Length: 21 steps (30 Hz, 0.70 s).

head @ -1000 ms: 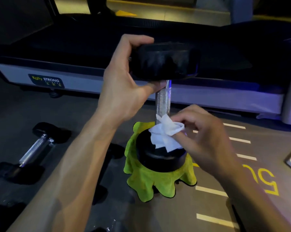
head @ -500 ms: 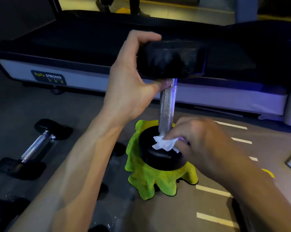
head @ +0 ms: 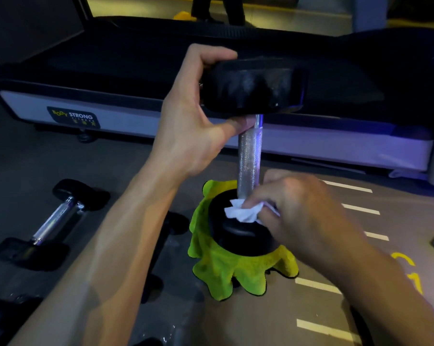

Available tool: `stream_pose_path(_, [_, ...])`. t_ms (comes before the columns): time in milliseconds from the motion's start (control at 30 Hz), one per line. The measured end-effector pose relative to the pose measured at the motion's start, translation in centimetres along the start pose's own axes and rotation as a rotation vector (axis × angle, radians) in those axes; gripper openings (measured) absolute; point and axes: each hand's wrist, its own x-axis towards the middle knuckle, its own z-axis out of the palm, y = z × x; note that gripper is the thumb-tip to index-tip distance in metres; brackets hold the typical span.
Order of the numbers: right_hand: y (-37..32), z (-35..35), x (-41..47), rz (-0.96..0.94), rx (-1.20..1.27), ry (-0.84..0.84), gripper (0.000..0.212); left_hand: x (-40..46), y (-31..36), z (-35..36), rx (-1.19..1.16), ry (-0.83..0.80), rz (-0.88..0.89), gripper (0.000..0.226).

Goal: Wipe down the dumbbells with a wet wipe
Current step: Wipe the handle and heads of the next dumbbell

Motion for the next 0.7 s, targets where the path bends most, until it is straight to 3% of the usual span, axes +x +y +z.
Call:
stream_pose_path(167, [-3.5,1.7,1.3,-0.109,-0.213,0.044,0.022,0.2,0.3,0.3,-0.003,0.004,-0.008,0.070])
stream_pose_path(267, [-0.9,1.3,0.6,-0.060,-0.100,-0.013,0.026,-0.1,0.2,0.1,-0.002,-0.003,0.000,0.072])
stream_pose_path(400, [2.9,0.0,-1.7,0.040,0.021,0.202,0.035,-0.4,0.3,0.1,-0.017,-0.002,0.005,0.072])
stream_pose_path(500, [1.5,0.8,-1.8,-0.022,0.118,0.373,0.029,-0.4,0.3,0.3,-0.019,-0.003,0.009,0.072])
stream_pose_path(600, [1.1,1.9,-1.4,-0.124,0.151,0.177,0.026,-0.3,0.2,0.2,-0.019,-0.006,0.005,0.072])
stream_pose_path(700, [1.6,1.9,0.2,-0.075,0.123,0.059,0.029,-0.4,0.2,0.2,-0.020,-0.009,0.013,0.072])
